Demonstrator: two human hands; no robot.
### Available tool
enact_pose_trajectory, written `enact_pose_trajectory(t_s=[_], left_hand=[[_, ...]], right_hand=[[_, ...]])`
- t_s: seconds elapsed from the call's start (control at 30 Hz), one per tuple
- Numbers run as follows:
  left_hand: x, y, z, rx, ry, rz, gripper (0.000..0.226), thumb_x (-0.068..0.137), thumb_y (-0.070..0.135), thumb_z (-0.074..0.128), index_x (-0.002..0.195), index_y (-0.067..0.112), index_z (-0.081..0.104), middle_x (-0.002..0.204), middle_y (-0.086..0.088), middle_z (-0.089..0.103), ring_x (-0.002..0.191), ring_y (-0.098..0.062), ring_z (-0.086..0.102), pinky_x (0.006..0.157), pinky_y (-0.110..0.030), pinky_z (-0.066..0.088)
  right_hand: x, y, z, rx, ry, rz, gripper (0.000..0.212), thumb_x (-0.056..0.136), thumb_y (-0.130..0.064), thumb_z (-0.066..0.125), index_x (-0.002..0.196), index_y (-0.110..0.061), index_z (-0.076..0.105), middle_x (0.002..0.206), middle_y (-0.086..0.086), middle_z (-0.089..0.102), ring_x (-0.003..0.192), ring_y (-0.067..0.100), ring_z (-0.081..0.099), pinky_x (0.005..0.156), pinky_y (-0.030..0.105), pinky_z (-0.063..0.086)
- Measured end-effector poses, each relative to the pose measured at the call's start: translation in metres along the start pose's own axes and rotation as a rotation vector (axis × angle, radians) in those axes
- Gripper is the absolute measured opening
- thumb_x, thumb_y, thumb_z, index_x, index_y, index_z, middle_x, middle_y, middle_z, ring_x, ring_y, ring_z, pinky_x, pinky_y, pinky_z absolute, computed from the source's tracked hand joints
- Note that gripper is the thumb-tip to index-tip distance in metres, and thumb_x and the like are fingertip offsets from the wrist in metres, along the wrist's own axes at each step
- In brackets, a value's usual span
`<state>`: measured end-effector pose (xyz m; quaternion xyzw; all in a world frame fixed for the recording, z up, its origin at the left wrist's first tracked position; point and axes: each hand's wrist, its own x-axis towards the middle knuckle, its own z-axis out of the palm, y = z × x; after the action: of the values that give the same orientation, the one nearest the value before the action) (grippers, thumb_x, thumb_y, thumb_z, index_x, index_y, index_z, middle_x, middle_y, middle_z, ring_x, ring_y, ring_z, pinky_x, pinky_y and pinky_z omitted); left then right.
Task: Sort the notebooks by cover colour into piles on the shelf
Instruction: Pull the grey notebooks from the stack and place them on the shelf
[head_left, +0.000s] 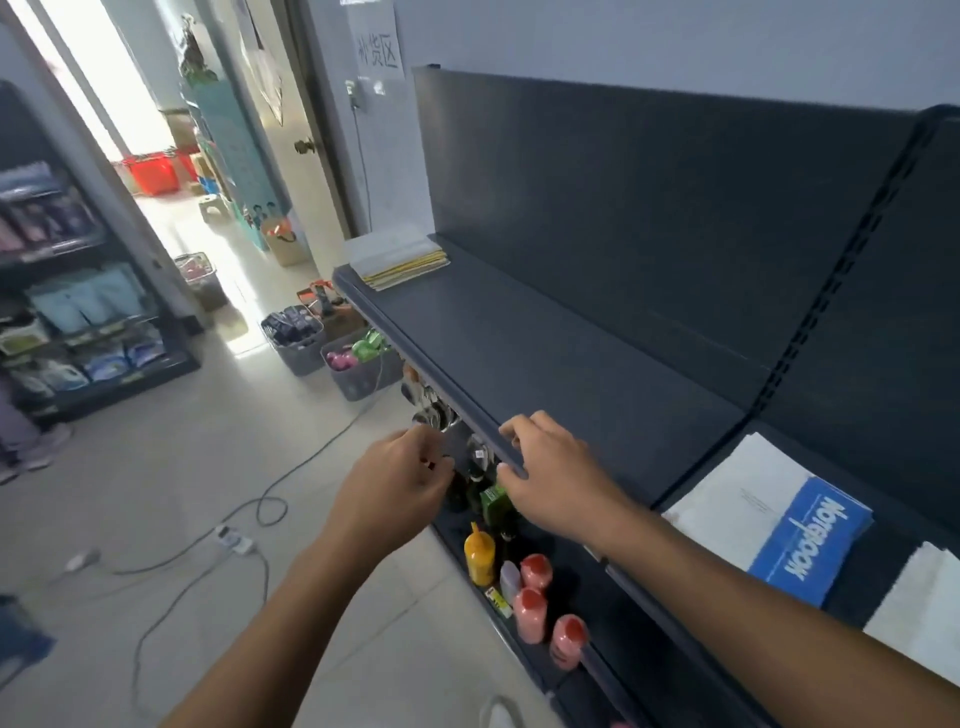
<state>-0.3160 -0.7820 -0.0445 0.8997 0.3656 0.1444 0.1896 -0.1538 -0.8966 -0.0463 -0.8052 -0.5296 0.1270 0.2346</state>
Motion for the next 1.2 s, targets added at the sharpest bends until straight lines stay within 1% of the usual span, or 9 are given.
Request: enact_pose_trajectory(t_s=[0.17, 0.33, 0.47, 0.6, 0.8, 0.97, 1.07, 1.2], left_hand=[[0.084, -0.039, -0.011, 0.009, -0.029, 0.026, 0.023, 0.094, 0.038, 0.057, 0.115, 0.031, 0.062, 0.101, 0.014, 0.065, 0.086, -0.005, 0.064, 0.078, -0.035, 0.056], [0.140, -0.101, -0.033, 0.008, 0.016, -0.005, 0.026, 0.096, 0.039, 0.057, 0.119, 0.028, 0.062, 0.104, 0.015, 0.066, 0.083, 0.001, 0.063, 0.076, -0.027, 0.054], [0.167, -0.160, -0.051, -0.011, 0.056, -0.097, 0.027, 0.096, 0.037, 0.057, 0.121, 0.027, 0.062, 0.104, 0.015, 0.066, 0.085, 0.000, 0.064, 0.079, -0.030, 0.055], [0.202, -0.216, -0.067, -0.034, 0.067, -0.127, 0.027, 0.097, 0.036, 0.057, 0.121, 0.026, 0.062, 0.104, 0.014, 0.066, 0.086, -0.001, 0.064, 0.081, -0.031, 0.055], [0.273, -0.297, -0.095, -0.060, 0.067, -0.066, 0.026, 0.097, 0.036, 0.055, 0.120, 0.027, 0.062, 0.103, 0.015, 0.066, 0.085, -0.002, 0.064, 0.081, -0.031, 0.055], [0.326, -0.362, -0.123, -0.023, 0.039, -0.004, 0.024, 0.097, 0.035, 0.055, 0.119, 0.027, 0.061, 0.103, 0.014, 0.066, 0.086, -0.003, 0.063, 0.079, -0.027, 0.054], [0.358, -0.381, -0.129, -0.020, 0.010, 0.044, 0.023, 0.097, 0.035, 0.056, 0.117, 0.026, 0.062, 0.102, 0.014, 0.065, 0.085, -0.002, 0.062, 0.078, -0.025, 0.053], [0.405, -0.398, -0.130, 0.004, -0.015, 0.125, 0.023, 0.097, 0.036, 0.055, 0.116, 0.027, 0.063, 0.101, 0.014, 0.065, 0.087, -0.002, 0.062, 0.078, -0.025, 0.053]], right_hand=[[0.093, -0.006, 0.008, 0.005, 0.023, 0.034, 0.031, 0.098, -0.035, 0.051, 0.127, -0.023, 0.050, 0.123, -0.002, 0.049, 0.099, 0.026, 0.057, 0.085, 0.044, 0.051], [0.176, -0.030, 0.025, 0.015, -0.029, 0.017, 0.034, 0.098, -0.035, 0.051, 0.130, -0.024, 0.049, 0.124, -0.003, 0.049, 0.099, 0.023, 0.057, 0.085, 0.045, 0.053], [0.234, -0.058, 0.043, -0.011, -0.090, -0.016, 0.031, 0.097, -0.037, 0.052, 0.126, -0.027, 0.051, 0.123, -0.005, 0.051, 0.100, 0.021, 0.059, 0.088, 0.045, 0.053], [0.295, -0.087, 0.062, -0.024, -0.099, -0.033, 0.034, 0.095, -0.039, 0.055, 0.127, -0.027, 0.052, 0.123, -0.007, 0.051, 0.099, 0.019, 0.060, 0.089, 0.042, 0.051], [0.378, -0.130, 0.095, -0.050, -0.080, 0.015, 0.033, 0.095, -0.039, 0.054, 0.127, -0.029, 0.053, 0.120, -0.009, 0.052, 0.098, 0.017, 0.060, 0.088, 0.040, 0.052], [0.436, -0.161, 0.113, -0.039, -0.026, 0.079, 0.034, 0.095, -0.039, 0.055, 0.128, -0.031, 0.052, 0.121, -0.011, 0.053, 0.098, 0.013, 0.061, 0.090, 0.041, 0.052], [0.461, -0.167, 0.118, -0.017, 0.005, 0.134, 0.035, 0.096, -0.040, 0.055, 0.130, -0.031, 0.051, 0.122, -0.012, 0.053, 0.100, 0.011, 0.060, 0.090, 0.040, 0.053], [0.497, -0.160, 0.121, -0.026, 0.029, 0.218, 0.033, 0.096, -0.040, 0.055, 0.128, -0.031, 0.052, 0.119, -0.014, 0.051, 0.098, 0.010, 0.059, 0.089, 0.041, 0.053]])
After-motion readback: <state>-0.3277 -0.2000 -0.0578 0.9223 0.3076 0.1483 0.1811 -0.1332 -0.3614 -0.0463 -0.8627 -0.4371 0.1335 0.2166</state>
